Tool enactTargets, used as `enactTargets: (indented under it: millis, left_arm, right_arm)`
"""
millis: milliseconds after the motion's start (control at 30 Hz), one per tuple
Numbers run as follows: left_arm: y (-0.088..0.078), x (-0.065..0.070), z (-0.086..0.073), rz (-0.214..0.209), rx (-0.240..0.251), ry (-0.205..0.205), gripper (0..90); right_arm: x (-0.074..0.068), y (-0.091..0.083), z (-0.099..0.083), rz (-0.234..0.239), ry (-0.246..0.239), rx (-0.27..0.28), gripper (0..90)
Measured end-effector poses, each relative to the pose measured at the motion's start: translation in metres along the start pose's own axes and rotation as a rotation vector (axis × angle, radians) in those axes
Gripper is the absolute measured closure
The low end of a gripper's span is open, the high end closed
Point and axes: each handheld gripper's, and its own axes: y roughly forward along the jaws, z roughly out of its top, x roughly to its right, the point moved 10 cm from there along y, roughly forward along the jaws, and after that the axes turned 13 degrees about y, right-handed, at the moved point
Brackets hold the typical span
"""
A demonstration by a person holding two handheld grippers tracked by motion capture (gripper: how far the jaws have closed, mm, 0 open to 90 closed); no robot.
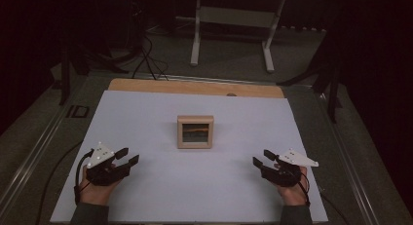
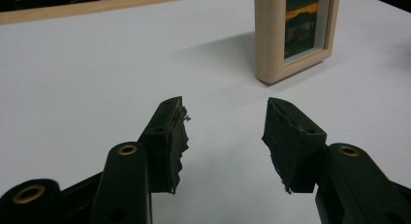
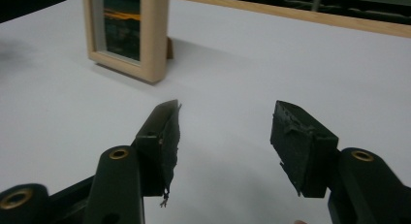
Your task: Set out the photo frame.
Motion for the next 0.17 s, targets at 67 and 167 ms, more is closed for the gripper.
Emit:
enactTargets:
  millis: [67,167]
  left_arm:
    - [-0.0014,-0.0009,-0.0007,0.007,0.000,0.010,49.4]
    - [-0.0018,-0.0005,-0.0023,0.017,-0.012,0.034,48.8]
  right_arm:
    - [0.0049,-0.0041,-0.0020,-0.011,0.015,0.013,42.7]
    - [0.0103,-0.0082,-0.0045,-0.026,0.034,0.020,42.4]
